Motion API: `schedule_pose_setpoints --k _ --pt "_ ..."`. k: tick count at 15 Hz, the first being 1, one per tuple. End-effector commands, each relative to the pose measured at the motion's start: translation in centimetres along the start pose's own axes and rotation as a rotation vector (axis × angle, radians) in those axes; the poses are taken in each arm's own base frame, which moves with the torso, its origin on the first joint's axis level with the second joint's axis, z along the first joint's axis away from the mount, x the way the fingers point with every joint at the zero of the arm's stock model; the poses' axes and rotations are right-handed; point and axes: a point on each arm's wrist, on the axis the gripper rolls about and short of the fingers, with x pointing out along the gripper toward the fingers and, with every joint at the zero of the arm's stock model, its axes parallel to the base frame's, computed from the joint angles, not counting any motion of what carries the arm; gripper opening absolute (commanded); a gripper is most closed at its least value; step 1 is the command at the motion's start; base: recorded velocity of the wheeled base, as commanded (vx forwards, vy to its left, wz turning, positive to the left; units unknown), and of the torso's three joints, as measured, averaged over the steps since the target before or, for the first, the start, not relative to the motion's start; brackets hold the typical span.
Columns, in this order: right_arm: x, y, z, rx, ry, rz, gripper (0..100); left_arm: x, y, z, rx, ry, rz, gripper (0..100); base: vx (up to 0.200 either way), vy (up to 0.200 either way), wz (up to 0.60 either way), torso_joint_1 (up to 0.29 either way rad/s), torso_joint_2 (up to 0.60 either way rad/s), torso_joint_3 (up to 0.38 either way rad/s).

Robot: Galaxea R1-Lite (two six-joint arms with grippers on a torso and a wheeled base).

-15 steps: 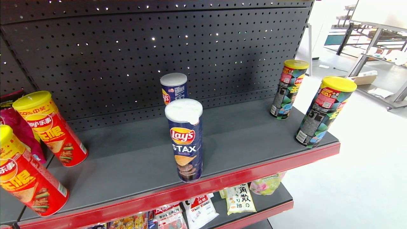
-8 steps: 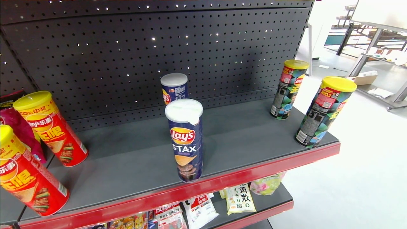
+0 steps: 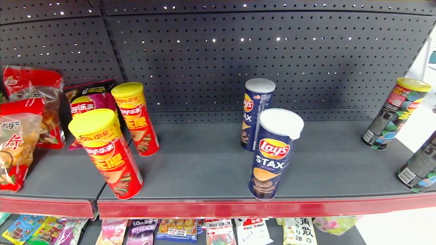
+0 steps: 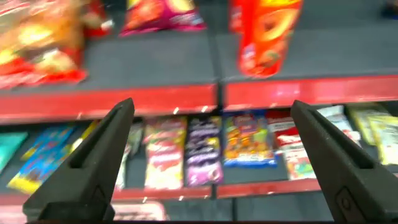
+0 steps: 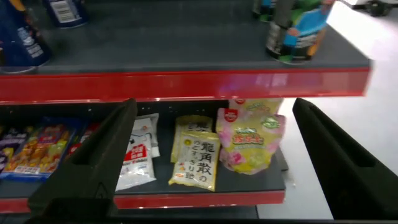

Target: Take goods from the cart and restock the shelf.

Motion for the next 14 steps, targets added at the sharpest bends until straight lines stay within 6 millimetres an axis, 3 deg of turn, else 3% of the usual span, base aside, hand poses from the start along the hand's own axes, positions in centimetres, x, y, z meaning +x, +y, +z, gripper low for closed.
schedule_pose_setpoints --k 1,5,8,10,14 --pt "0.0 0.0 0.0 -0.003 0.0 0.001 100 0.4 -0.1 -0.5 0.003 0.019 0.0 100 0.0 0.0 0.0 0.0 0.0 0.0" --pt "-0.1 0.0 0.4 0.002 -0.015 0.004 100 2.7 -0.6 -3.6 -0.018 -0.033 0.001 100 0.0 0.0 0.0 0.0 0.0 0.0" --pt "0.9 0.0 10.0 0.215 -0.041 0.049 100 3.0 -0.8 -3.9 -0.051 -0.061 -0.033 100 0.0 0.0 0.0 0.0 0.0 0.0" --pt "2.5 0.3 10.9 0.044 0.031 0.168 100 3.0 -0.8 -3.9 -0.056 -0.063 -0.031 100 0.0 0.0 0.0 0.0 0.0 0.0" --pt "8.6 1.3 10.9 -0.142 0.293 0.317 100 3.0 -0.8 -3.9 -0.062 -0.062 -0.028 100 0.0 0.0 0.0 0.0 0.0 0.0"
